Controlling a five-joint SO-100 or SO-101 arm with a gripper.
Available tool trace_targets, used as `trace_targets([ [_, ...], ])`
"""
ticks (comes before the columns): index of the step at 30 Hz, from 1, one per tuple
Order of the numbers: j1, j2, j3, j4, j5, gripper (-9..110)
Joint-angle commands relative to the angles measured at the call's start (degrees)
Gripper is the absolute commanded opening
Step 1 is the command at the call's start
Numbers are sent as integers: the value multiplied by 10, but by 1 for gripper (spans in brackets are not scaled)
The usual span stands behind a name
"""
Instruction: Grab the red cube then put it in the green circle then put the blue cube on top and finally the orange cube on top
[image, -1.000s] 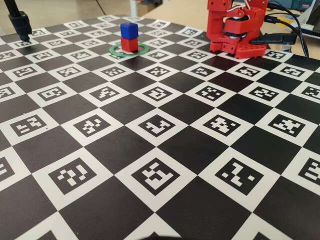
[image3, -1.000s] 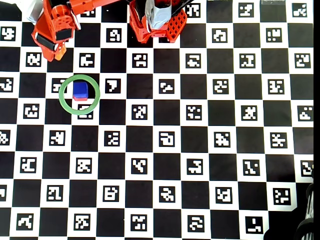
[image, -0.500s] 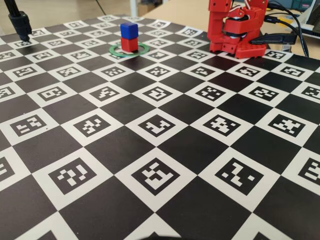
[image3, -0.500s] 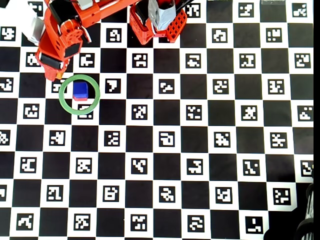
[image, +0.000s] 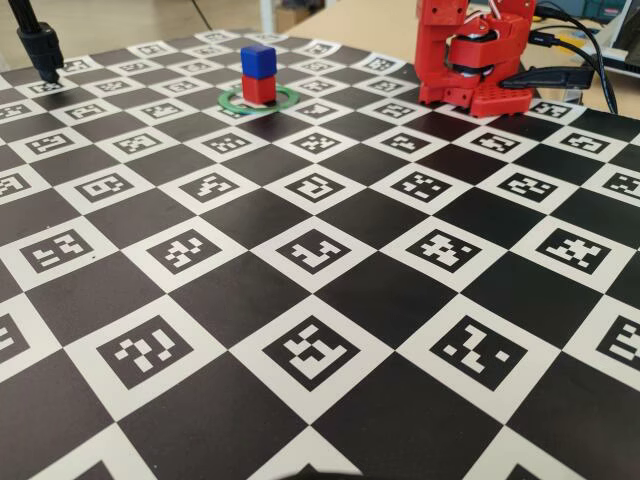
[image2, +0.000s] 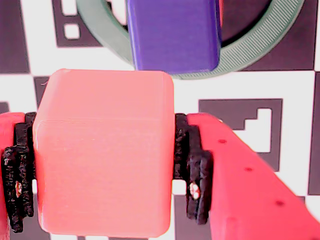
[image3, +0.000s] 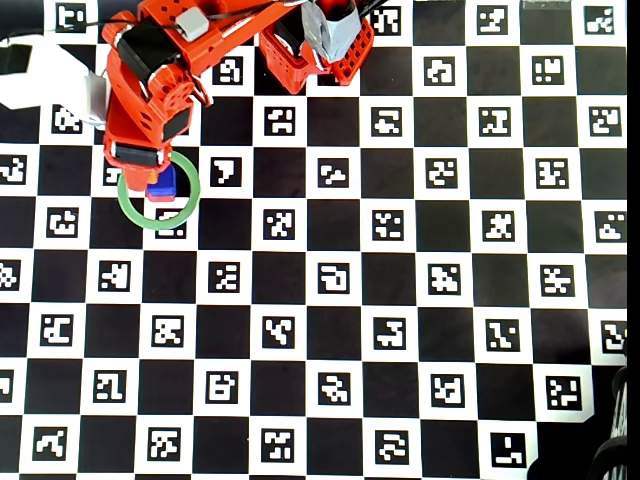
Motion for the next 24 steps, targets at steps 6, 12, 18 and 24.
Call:
trace_targets([
  [6,-1,4,-33,-3,-42,4],
  [12,-4,4,-10,-9,-56,4],
  [18,-11,4,4,-11,-63,4],
  [24,-11,3,28,-40,-66,4],
])
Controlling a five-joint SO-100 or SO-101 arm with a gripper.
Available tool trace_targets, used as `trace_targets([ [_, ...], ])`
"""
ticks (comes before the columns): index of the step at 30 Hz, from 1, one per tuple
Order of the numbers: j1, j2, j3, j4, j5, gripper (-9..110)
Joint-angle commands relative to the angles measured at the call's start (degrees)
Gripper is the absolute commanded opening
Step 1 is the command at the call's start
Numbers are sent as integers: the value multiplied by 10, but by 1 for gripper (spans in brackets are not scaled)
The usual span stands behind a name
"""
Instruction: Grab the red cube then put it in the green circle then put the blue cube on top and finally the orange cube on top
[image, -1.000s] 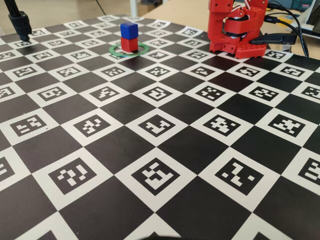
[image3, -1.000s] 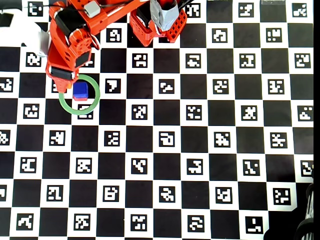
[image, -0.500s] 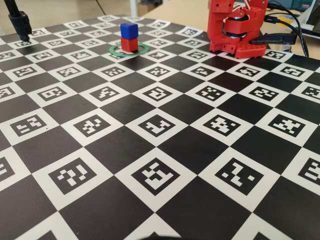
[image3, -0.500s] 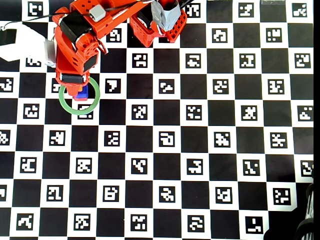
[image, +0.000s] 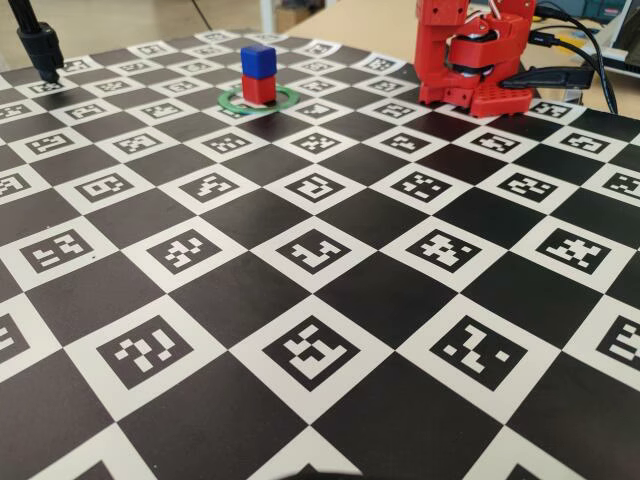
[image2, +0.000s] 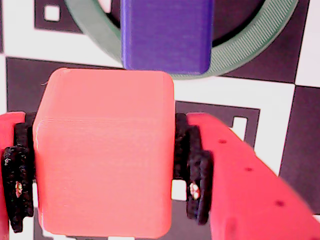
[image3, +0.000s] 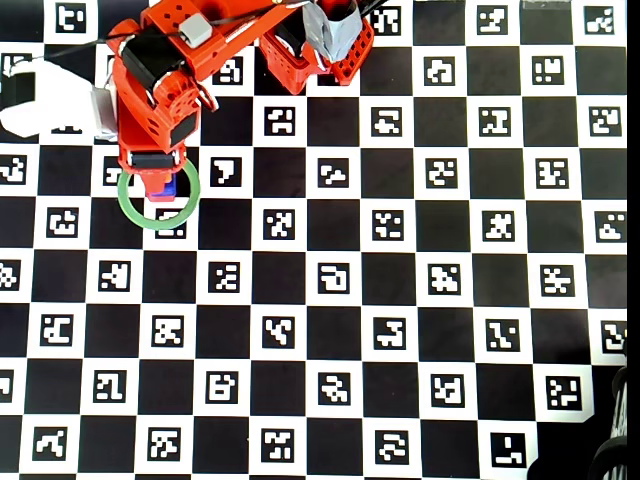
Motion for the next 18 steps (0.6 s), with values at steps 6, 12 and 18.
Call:
trace_targets([
  [6,-4,3,21,-37,-9,4],
  [12,-3,3,47,-56,-12,4],
  [18,-4,3,67,-74,-11,3],
])
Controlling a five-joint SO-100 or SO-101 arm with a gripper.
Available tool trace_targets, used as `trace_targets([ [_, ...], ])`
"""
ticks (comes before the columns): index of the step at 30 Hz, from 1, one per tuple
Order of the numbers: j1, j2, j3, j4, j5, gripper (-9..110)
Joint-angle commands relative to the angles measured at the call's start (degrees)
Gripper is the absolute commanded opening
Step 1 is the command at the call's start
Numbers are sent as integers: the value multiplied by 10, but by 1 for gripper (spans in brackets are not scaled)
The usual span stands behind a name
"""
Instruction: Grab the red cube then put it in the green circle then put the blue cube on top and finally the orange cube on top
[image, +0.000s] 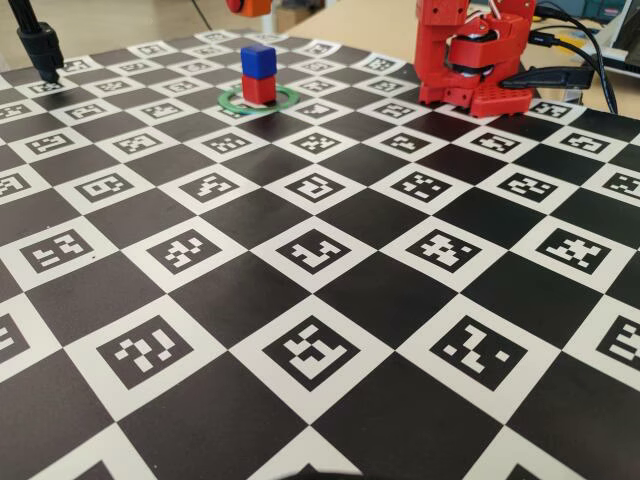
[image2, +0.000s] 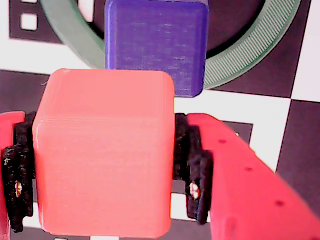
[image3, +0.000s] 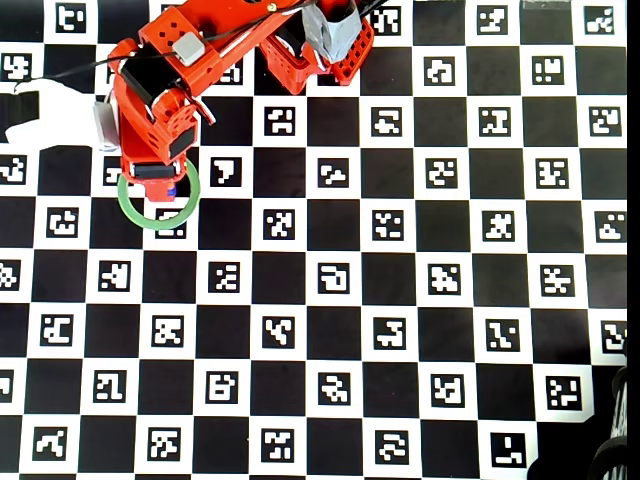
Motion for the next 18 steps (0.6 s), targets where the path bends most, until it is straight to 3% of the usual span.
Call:
trace_targets([
  [1,-4,13,-2,-15,-1,3],
  [18,40,6,14,-33,-14,3],
])
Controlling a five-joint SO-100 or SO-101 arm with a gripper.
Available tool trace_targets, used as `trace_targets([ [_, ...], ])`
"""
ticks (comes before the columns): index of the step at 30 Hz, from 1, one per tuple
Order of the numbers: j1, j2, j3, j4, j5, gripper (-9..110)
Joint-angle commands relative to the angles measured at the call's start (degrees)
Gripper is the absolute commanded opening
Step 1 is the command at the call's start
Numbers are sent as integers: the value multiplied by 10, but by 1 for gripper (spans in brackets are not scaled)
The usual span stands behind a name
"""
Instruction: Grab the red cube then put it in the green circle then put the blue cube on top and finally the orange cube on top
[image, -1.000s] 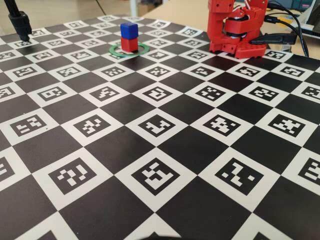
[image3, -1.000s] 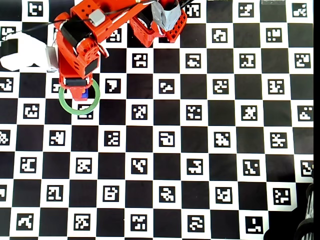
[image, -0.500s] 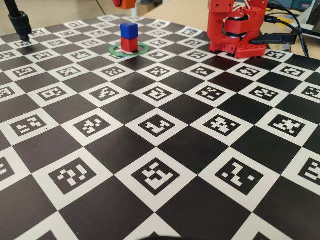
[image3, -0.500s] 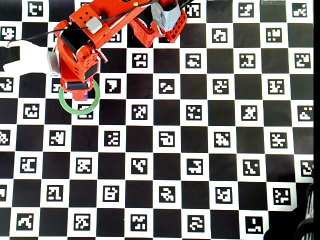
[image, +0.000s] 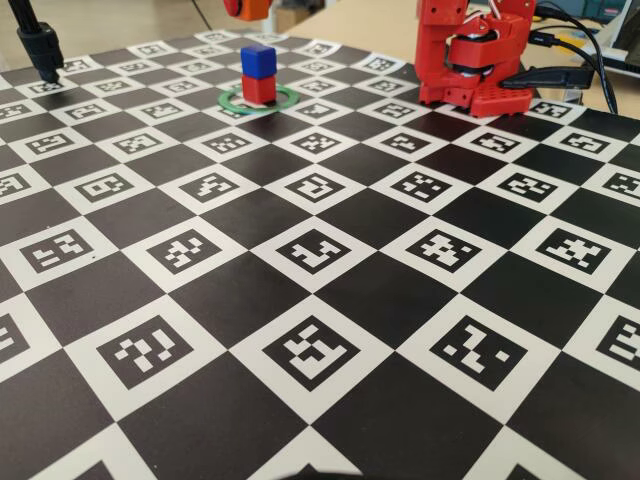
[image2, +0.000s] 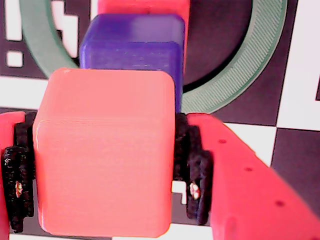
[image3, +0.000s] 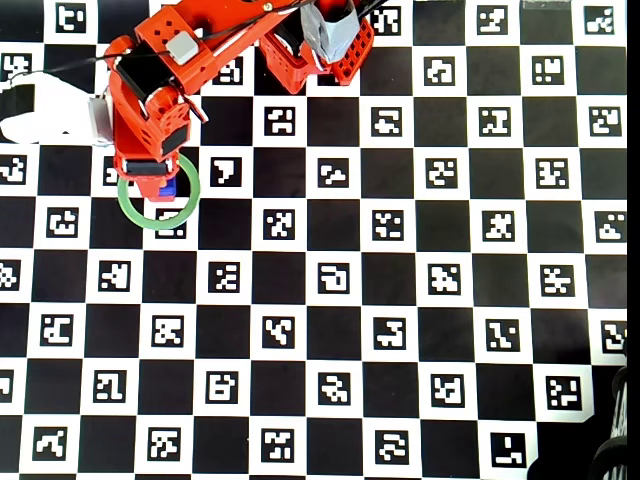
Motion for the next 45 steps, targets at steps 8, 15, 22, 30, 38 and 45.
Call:
trace_targets([
  [8,1,9,15,-27,0,3],
  [15,-8,10,25,-32,4,3],
  [22,-16,11,32,-33,11,3],
  [30,-20,10,43,-47,21,3],
  [38,-17,4,47,-55,18,3],
  [45,-15,2,60,-69,16,3],
])
